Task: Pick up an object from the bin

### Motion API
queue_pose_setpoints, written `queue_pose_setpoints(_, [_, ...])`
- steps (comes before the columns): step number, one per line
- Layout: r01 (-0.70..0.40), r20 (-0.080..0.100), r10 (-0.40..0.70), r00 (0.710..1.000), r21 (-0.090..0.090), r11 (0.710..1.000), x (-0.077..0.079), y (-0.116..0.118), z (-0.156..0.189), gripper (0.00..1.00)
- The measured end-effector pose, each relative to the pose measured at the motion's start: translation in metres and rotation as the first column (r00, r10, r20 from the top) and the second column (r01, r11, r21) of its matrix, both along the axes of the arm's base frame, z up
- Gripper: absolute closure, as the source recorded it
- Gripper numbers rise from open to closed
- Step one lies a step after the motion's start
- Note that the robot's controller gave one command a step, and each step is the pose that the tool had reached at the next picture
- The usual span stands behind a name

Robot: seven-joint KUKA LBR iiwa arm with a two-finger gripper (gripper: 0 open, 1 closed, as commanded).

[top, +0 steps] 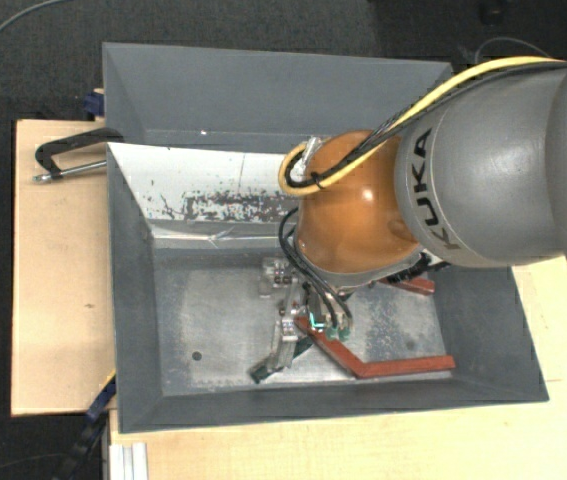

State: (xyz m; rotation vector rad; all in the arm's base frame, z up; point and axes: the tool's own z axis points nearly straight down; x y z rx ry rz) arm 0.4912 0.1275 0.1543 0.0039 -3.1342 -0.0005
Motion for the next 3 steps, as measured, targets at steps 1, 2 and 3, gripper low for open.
queue_pose_setpoints(1, [-0.138,0.003,0.138,0.990,-0.001,0.990,0.040,-0.081,-0.087,0.00])
queue_pose_setpoints(2, [-0.352,0.008,0.352,0.936,0.001,0.936,0.012,-0.024,-0.079,0.00])
queue_pose_setpoints(3, [-0.306,0.011,0.306,0.952,0.001,0.952,0.001,-0.026,-0.083,0.00])
